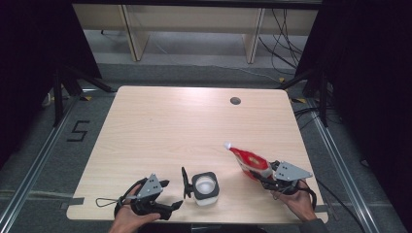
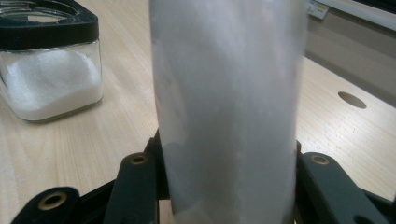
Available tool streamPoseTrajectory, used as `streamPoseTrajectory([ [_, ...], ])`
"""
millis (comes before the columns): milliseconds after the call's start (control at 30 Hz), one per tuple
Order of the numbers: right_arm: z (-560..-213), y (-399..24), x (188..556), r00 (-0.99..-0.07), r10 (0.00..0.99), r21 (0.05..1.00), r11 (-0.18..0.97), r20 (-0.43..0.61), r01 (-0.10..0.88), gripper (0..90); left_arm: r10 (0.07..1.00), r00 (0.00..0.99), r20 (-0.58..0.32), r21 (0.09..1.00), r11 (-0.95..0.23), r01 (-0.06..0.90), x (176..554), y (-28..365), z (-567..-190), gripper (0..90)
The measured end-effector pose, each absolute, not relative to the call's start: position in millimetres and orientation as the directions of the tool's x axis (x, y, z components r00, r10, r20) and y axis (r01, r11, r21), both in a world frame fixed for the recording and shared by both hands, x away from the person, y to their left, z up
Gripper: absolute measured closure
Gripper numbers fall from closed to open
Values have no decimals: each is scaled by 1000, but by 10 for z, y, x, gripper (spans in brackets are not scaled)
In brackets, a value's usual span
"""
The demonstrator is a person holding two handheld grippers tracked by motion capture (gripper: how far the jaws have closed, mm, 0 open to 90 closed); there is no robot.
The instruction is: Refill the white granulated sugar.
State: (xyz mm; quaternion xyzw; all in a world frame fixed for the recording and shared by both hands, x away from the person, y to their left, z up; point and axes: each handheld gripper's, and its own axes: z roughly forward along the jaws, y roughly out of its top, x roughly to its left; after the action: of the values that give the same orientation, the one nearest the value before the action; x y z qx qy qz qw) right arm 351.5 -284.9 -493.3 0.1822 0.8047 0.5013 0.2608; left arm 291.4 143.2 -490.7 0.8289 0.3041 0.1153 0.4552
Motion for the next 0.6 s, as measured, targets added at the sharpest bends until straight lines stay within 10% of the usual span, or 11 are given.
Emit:
streamPoseTrajectory([
  [600, -4953, -3048, 3426, -756, 644, 935, 330, -122, 131, 551, 609, 790, -71, 823, -412, 392, 2915, 1443, -4896, 175],
])
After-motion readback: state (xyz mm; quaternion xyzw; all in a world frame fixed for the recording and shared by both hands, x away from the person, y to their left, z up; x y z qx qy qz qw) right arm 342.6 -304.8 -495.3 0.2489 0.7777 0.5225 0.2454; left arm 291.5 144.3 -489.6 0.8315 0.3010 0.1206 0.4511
